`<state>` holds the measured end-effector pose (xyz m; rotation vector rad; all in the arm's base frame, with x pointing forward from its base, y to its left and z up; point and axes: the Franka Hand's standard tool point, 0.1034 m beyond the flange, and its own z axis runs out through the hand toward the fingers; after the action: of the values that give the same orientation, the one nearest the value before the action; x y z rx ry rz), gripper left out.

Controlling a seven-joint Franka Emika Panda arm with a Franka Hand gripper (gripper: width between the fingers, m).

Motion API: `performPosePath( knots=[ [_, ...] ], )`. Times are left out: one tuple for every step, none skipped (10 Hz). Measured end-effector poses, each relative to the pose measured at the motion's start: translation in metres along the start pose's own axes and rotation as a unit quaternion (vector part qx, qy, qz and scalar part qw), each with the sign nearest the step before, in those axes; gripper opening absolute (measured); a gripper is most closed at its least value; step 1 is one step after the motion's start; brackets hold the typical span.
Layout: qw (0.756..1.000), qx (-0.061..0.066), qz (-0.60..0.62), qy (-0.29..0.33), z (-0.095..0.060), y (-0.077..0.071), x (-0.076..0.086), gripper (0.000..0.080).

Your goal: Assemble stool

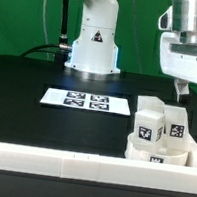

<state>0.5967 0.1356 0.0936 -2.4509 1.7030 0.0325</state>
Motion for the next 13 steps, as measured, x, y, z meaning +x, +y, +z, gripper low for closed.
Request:
performPosePath(
  knots=[
    [0.997,-0.011,-0.073,0.002,-0.003,-0.003,-0.002,0.0649],
    [0.990,-0.020,-0.143,0.003,-0.006,-0.005,-0.003,0.0649],
    [0.980,-0.020,-0.198,0.000,-0.010,-0.009,-0.001,0.0649],
    [0.973,-0.018,-0.232,0.001,-0.011,-0.011,-0.001,0.0649],
    [0.962,-0.018,-0.271,0.000,-0.011,-0.011,-0.001,0.0649],
    [0.951,-0.018,-0.308,0.000,-0.011,-0.011,0.000,0.0649],
    [0.937,-0.018,-0.349,-0.001,-0.010,-0.011,0.001,0.0649],
    [0.912,-0.018,-0.410,-0.001,-0.009,-0.008,0.008,0.0649],
    [0.875,-0.022,-0.484,0.005,-0.009,-0.008,0.011,0.0649],
    [0.834,-0.024,-0.551,0.010,-0.009,-0.009,0.012,0.0649],
    [0.798,-0.026,-0.602,0.007,-0.009,-0.008,0.014,0.0649],
    [0.797,-0.023,-0.603,0.011,-0.011,-0.009,0.015,0.0649],
    [0.779,-0.025,-0.626,0.010,-0.010,-0.009,0.016,0.0649]
  ],
)
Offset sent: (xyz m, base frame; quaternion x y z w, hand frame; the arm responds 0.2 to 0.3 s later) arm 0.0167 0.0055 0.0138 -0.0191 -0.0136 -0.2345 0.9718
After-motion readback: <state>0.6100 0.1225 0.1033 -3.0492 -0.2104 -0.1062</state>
